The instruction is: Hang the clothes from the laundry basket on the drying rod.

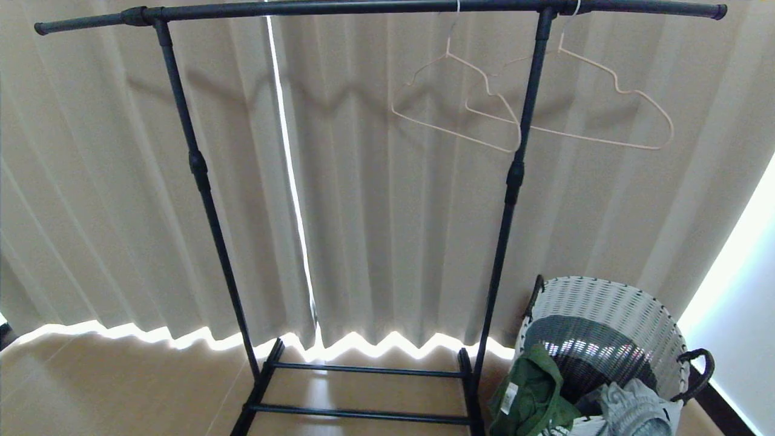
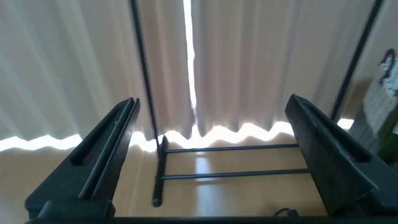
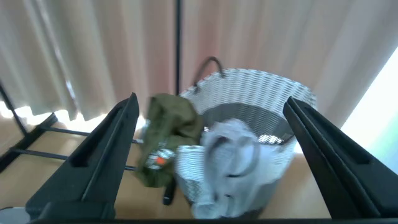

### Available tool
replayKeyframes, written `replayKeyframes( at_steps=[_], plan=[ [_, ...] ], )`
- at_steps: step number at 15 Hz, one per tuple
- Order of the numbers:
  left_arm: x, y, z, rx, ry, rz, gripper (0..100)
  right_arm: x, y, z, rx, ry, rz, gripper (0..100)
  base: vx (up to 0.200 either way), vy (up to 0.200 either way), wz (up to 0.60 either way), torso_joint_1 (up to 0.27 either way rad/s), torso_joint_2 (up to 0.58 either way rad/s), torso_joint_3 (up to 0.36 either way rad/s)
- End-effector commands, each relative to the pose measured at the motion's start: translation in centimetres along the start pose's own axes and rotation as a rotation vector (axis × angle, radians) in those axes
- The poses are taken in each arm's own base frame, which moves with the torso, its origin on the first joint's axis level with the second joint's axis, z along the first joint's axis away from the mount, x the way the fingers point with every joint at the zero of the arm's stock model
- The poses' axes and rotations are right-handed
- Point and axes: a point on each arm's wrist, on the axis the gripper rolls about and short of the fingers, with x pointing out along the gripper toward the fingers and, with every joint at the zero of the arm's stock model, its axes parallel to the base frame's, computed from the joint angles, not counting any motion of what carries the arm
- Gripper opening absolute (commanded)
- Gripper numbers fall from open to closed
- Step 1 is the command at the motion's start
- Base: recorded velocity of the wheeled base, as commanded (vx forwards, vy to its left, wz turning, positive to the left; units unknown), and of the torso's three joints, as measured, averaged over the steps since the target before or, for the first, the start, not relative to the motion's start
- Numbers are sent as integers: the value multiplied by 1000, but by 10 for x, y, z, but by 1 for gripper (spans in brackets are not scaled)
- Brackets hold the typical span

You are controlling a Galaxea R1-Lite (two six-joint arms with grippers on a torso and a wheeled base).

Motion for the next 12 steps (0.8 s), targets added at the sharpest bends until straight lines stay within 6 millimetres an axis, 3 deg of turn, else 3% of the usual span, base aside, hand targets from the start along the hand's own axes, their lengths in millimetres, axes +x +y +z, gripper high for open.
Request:
replayKeyframes(
  at_steps=[1, 11, 12],
  plan=[
    [0, 0, 0, 0, -1, 2, 100, 0, 0, 0, -2, 1, 1, 100, 0, 0, 0, 0, 0, 0],
    [0, 0, 0, -1, -1, 2, 100, 0, 0, 0, 0, 1, -1, 100, 0, 0, 0, 0, 0, 0],
    [0, 0, 0, -1, -1, 2, 100, 0, 0, 0, 0, 1, -1, 100, 0, -200, 0, -7, -2, 2]
  ],
)
